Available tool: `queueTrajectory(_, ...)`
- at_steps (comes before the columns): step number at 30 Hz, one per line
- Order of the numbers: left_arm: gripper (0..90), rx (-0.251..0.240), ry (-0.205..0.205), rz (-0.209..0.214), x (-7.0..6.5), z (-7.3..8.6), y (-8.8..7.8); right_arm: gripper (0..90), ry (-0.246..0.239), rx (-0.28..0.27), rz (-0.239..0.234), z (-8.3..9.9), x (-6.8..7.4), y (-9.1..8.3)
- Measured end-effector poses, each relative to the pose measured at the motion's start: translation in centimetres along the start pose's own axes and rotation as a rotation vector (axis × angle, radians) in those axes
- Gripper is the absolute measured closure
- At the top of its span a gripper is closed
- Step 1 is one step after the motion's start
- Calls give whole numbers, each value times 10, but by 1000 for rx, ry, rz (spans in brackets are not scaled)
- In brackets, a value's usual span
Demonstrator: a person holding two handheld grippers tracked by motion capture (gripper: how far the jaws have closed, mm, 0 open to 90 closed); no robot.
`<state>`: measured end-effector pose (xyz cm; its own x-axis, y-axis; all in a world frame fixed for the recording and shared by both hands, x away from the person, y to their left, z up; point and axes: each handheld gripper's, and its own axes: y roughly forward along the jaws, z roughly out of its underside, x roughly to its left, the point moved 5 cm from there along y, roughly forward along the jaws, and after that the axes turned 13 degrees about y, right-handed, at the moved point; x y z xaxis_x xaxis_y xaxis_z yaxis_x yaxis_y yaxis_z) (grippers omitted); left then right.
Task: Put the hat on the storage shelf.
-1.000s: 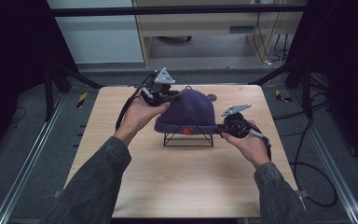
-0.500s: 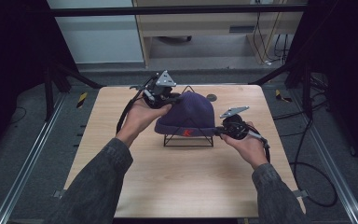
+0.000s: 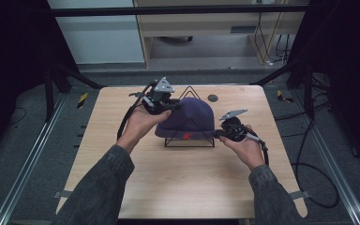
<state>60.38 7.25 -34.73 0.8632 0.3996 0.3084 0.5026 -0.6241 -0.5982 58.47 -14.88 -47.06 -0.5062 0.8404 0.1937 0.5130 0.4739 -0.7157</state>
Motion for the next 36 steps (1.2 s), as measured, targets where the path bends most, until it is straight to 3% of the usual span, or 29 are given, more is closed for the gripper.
queueTrajectory(13,764,26,-17,10,-8,17,10,805,32,29,13,15,-7,10)
queueTrajectory(18,668,5,-48,-10,-7,22,8,705,52,49,32,19,-6,9)
queueTrajectory(27,545,-4,-40,-47,-8,20,-11,643,58,3,49,22,-10,-8)
queueTrajectory(36,329,66,-22,-52,-14,25,-17,470,85,-6,40,23,-6,-21)
